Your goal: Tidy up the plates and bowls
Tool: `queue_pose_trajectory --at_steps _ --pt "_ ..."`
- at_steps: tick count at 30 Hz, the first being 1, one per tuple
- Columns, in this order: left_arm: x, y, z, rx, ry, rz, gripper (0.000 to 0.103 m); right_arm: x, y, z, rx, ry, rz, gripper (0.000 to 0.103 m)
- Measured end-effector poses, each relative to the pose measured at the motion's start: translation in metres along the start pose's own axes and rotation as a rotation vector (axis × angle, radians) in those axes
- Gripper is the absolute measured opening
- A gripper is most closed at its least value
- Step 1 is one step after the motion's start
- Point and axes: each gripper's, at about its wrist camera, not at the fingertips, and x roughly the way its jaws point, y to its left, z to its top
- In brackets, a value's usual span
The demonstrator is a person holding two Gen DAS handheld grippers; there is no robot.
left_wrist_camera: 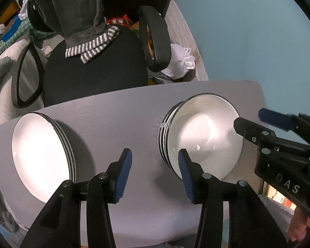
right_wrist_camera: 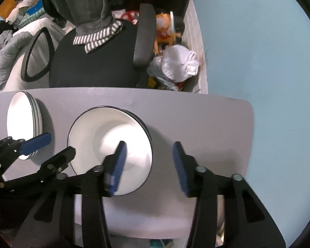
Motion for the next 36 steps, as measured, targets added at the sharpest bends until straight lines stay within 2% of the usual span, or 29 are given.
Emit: queue_pose_trajectory --at_steps 3,5,10,13,36 --pt "-0.01 -0.001 -0.003 0.006 -0.022 -0.002 0.054 -0.009 0.0 -0.003 -0.006 -0.026 -0.029 0.06" --pt "-0.019 -0.003 -0.005 0.012 -0.051 0.006 0.059 -0.014 0.0 -0.005 -0.009 -0.04 -0.038 0.061" --pt "-0.031 -0.011 -0.008 0.04 -0.079 0.009 0.06 -0.027 0.0 -0.012 -0.006 -0.067 -0.03 0.062" --pt "-0.036 -0.015 -0.012 0.06 -0.093 0.008 0.065 -0.033 -0.002 -0.017 0.005 -0.079 -0.02 0.062" --pt "-0.049 -0.009 -0.033 0.047 -0.085 0.01 0.065 -0.045 -0.034 -0.052 0.093 -0.096 0.024 0.062"
